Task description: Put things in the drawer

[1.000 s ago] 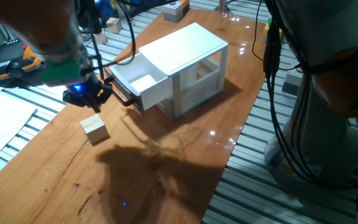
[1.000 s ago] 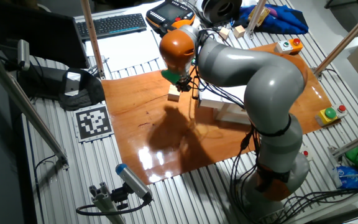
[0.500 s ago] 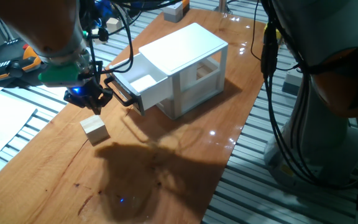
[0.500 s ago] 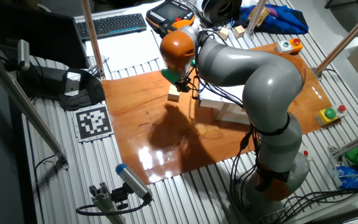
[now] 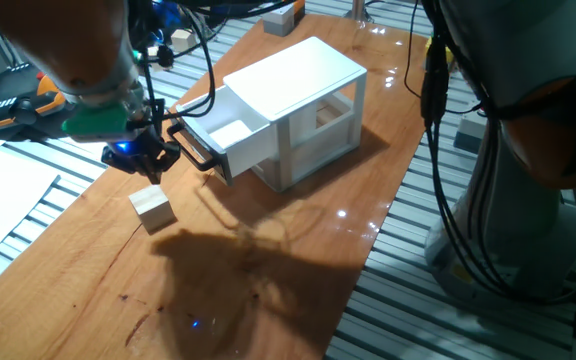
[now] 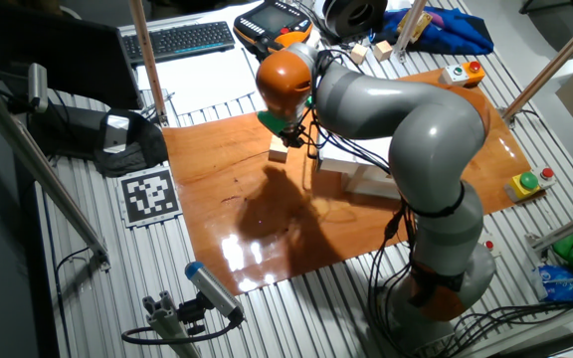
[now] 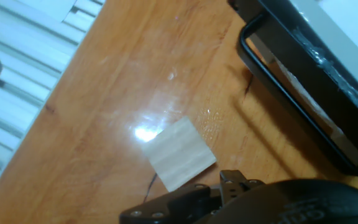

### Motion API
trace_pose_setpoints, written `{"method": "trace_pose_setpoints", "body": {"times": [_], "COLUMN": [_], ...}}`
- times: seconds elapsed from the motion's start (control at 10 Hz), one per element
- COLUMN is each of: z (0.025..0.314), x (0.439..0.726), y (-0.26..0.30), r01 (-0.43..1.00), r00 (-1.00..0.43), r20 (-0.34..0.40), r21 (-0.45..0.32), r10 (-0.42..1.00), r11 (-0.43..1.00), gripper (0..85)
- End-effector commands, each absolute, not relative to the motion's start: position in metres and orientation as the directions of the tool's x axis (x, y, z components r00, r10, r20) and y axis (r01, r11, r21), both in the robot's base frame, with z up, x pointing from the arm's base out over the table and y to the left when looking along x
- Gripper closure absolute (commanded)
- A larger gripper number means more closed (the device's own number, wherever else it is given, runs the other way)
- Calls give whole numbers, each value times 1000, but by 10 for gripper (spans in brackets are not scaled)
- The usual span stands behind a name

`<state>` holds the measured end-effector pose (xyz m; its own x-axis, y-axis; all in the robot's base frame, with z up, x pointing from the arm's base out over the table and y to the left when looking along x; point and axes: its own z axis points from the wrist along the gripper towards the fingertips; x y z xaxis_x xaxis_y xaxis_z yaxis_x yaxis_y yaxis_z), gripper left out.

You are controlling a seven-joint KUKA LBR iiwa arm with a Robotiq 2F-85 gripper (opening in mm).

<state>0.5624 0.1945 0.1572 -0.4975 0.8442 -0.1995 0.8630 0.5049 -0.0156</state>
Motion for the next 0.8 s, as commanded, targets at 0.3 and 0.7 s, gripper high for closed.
{"method": "trace_pose_setpoints", "body": {"times": [0.3, 0.7], "z": [155, 151], "x": [564, 564], "y": [196, 201], "r01": [655, 359], "r00": [-750, -928], "r20": [-175, -139], "r21": [-64, -102], "r10": [638, 345], "r11": [753, 928], "gripper": [850, 850]}}
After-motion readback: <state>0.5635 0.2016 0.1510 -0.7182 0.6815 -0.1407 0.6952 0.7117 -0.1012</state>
